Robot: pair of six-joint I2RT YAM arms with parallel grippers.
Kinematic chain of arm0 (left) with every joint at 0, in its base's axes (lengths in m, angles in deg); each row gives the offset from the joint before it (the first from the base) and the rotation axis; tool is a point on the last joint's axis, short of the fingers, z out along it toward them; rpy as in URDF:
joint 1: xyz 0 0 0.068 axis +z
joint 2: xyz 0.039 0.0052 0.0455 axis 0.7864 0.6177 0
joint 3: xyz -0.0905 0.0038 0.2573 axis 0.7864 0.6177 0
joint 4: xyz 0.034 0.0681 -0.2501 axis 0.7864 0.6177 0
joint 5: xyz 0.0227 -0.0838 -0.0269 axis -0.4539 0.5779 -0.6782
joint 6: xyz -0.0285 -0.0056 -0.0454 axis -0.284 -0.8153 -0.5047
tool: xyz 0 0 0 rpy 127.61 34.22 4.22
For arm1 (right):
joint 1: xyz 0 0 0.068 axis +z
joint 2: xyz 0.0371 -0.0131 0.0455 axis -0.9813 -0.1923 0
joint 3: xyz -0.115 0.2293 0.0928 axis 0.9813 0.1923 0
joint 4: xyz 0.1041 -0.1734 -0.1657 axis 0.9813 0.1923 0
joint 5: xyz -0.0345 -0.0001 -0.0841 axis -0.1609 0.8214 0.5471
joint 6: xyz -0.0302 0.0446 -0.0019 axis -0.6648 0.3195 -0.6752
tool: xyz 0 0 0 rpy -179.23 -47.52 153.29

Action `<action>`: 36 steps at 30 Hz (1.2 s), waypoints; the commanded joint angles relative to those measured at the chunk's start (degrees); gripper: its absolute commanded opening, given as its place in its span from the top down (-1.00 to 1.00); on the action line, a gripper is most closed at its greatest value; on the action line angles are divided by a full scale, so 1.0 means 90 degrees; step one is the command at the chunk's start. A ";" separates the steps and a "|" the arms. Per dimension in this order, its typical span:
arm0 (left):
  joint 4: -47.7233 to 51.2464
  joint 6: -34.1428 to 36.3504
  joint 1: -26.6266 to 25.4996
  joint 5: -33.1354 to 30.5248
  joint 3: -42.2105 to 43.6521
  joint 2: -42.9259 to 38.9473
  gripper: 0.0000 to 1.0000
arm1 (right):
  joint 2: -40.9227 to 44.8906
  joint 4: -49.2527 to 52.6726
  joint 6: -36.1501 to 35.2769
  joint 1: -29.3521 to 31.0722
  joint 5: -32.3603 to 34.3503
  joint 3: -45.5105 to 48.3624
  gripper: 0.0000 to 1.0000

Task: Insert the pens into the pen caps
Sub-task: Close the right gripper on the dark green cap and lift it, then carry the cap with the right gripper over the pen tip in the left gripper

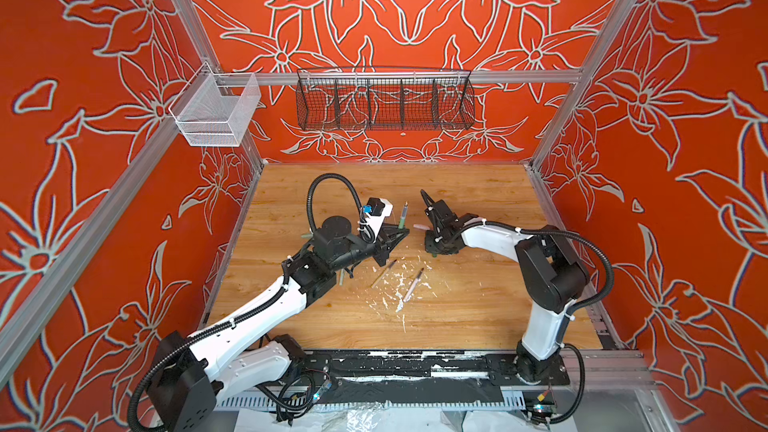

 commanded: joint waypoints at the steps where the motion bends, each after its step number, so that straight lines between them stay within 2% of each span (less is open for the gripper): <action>1: -0.0139 0.0099 -0.0040 -0.0035 0.0019 0.0035 1.00 | 0.0954 -0.0644 -0.0152 0.0111 -0.0052 0.0391 0.90; 9: -0.0475 0.0035 -0.0042 -0.0216 0.0207 -0.0009 1.00 | 0.3673 -0.4098 -0.0690 0.0688 0.0218 0.2223 1.00; 12: -0.0562 -0.0072 -0.0035 -0.0235 0.0253 -0.0023 1.00 | 0.4252 -0.5210 -0.1091 0.1074 0.0344 0.2518 1.00; 17: -0.0659 -0.0232 -0.0042 -0.0194 0.0295 0.0032 1.00 | 0.4676 -0.6461 -0.1551 0.1546 0.0574 0.2540 1.00; 24: -0.0669 -0.0310 -0.0042 -0.0146 0.0285 0.0075 1.00 | 0.4696 -0.6934 -0.2192 0.1964 0.0709 0.2043 1.00; 36: -0.0610 -0.0364 -0.0052 0.0004 0.0207 0.0167 1.00 | 0.3969 -0.6847 -0.2064 0.1999 0.0010 0.1239 1.00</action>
